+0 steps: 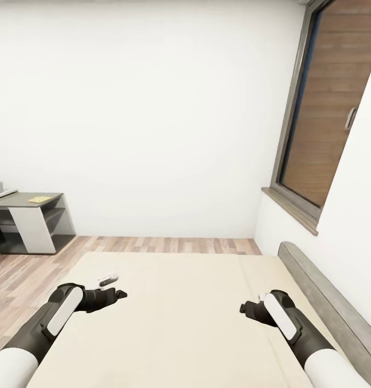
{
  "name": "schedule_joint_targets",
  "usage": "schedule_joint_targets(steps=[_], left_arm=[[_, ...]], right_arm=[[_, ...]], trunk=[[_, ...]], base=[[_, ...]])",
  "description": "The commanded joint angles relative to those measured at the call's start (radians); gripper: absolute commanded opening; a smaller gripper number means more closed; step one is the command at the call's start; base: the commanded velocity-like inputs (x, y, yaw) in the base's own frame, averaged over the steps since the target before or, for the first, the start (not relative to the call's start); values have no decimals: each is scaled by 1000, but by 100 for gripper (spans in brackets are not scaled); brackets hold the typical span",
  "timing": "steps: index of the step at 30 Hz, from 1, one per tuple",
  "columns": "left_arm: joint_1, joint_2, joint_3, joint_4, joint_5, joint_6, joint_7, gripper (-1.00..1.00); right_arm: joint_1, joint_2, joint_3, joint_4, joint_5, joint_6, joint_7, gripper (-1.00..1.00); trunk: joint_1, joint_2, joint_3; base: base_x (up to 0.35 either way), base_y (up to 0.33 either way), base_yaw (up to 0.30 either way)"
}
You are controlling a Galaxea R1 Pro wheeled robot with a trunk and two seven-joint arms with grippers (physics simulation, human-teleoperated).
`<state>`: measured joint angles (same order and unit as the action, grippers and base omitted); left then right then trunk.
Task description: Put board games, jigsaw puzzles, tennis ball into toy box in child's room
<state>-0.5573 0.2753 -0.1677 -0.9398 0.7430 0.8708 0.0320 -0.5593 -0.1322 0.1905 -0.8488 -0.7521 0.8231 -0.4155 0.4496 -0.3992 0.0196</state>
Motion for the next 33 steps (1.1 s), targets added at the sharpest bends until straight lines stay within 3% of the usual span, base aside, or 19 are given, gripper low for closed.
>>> schedule_joint_targets(steps=[1, 14, 28, 33], left_arm=[[0, 1, -3, -1, 4, 2, 4, 100], [0, 3, -2, -4, 4, 2, 3, 100], [0, 2, -2, -7, 5, 2, 2, 100], [0, 3, -3, -9, 6, 3, -2, 100]], right_arm=[[0, -1, 4, -1, -10, 0, -10, 100], [-1, -1, 3, 0, -11, 1, -9, 100], [-4, 1, 3, 9, -16, 6, -7, 100], [-33, 2, 3, 94, -13, 3, -4, 100]], trunk=[[0, -1, -1], [0, -1, -1], [0, -1, -22], [0, -1, -30]], base=[[0, 0, 38], [0, 0, 6], [0, 0, 0], [0, 0, 0]])
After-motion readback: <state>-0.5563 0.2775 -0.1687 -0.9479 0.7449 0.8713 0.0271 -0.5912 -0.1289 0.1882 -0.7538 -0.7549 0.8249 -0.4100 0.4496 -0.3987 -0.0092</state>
